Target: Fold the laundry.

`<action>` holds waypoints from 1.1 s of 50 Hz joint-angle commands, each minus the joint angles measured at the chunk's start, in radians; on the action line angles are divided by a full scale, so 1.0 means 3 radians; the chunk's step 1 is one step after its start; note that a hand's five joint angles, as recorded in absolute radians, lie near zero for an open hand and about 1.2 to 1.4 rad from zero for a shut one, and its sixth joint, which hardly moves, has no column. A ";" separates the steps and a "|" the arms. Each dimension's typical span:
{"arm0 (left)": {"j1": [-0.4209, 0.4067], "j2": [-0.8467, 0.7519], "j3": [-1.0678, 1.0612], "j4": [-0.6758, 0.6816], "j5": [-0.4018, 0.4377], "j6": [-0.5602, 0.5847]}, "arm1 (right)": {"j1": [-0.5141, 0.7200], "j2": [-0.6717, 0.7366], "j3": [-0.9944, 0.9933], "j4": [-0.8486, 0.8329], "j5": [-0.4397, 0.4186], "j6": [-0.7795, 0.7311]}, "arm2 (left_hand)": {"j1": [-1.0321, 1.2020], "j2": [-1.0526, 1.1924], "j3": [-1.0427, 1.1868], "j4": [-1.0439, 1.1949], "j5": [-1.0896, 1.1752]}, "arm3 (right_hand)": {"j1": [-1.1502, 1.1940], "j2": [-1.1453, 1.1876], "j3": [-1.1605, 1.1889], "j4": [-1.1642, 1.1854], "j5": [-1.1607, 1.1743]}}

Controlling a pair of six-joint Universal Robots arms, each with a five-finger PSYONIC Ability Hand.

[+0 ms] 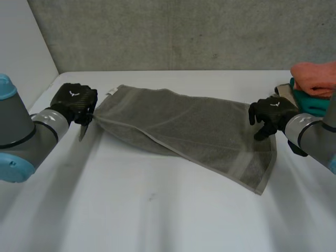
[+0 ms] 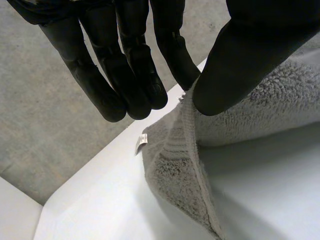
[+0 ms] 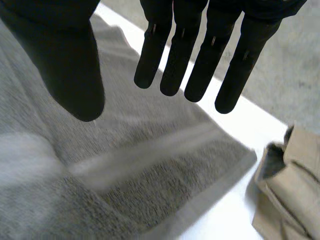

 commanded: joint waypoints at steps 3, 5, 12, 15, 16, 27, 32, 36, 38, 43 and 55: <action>-0.0139 -0.0032 0.0062 -0.0140 -0.0089 -0.0012 | 0.0009 0.0033 -0.0096 0.0478 0.0193 -0.0044 | 0.0800 0.0664 0.0706 0.0645 0.0773 | 0.0076 0.0072 0.0080 0.0078 0.0088; -0.0144 -0.0011 0.0057 -0.0145 -0.0094 -0.0012 | 0.0029 -0.0110 0.0021 0.0550 0.0177 -0.0080 | 0.0800 0.0664 0.0706 0.0645 0.0773 | -0.0363 -0.0367 -0.0359 -0.0361 -0.0352; -0.0124 0.0081 0.0062 -0.0145 -0.0074 -0.0018 | 0.0004 -0.0805 0.0829 0.0688 0.0075 -0.0274 | 0.0800 0.0664 0.0706 0.0645 0.0773 | -0.0865 -0.0869 -0.0861 -0.0863 -0.0853; -0.0108 0.0106 0.0062 -0.0145 -0.0069 -0.0028 | -0.0001 -0.0913 0.1233 0.0413 -0.0063 -0.0397 | 0.0800 0.0664 0.0706 0.0645 0.0773 | -0.0865 -0.0869 -0.0861 -0.0863 -0.0853; -0.0103 0.0106 0.0062 -0.0150 -0.0069 -0.0033 | 0.0004 -0.0918 0.1325 0.0321 -0.0104 -0.0433 | 0.0800 0.0664 0.0706 0.0645 0.0773 | -0.0874 -0.0878 -0.0870 -0.0872 -0.0863; -0.0114 0.0122 0.0052 -0.0166 -0.0048 -0.0089 | -0.0022 -0.0724 0.1980 -0.0968 -0.0253 -0.0581 | 0.0800 0.0664 0.0706 0.0645 0.0773 | -0.0855 -0.0859 -0.0851 -0.0853 -0.0843; -0.0114 0.0122 0.0052 -0.0166 -0.0048 -0.0089 | -0.0022 -0.0545 0.1991 -0.1209 -0.0258 -0.0591 | 0.0800 0.0664 0.0706 0.0645 0.0773 | -0.0796 -0.0800 -0.0792 -0.0794 -0.0785; -0.0114 0.0122 0.0041 -0.0166 -0.0048 -0.0094 | -0.0022 -0.0458 0.1965 -0.1265 -0.0288 -0.0607 | 0.0800 0.0664 0.0706 0.0645 0.0773 | -0.0660 -0.0664 -0.0656 -0.0658 -0.0648; -0.0114 0.0122 0.0036 -0.0166 -0.0048 -0.0089 | -0.0022 -0.0433 0.1940 -0.1306 -0.0309 -0.0602 | 0.0800 0.0664 0.0706 0.0645 0.0773 | -0.0542 -0.0546 -0.0538 -0.0540 -0.0531; -0.0103 0.0122 0.0026 -0.0166 -0.0048 -0.0089 | -0.0022 -0.0387 0.1888 -0.1393 -0.0299 -0.0586 | 0.0800 0.0664 0.0706 0.0645 0.0773 | -0.0240 -0.0244 -0.0236 -0.0238 -0.0229; -0.0088 0.0147 -0.0020 -0.0166 -0.0048 -0.0089 | -0.0001 -0.0243 0.1740 -0.1557 -0.0278 -0.0520 | 0.0800 0.0664 0.0706 0.0645 0.0773 | 0.0584 0.0579 0.0588 0.0586 0.0595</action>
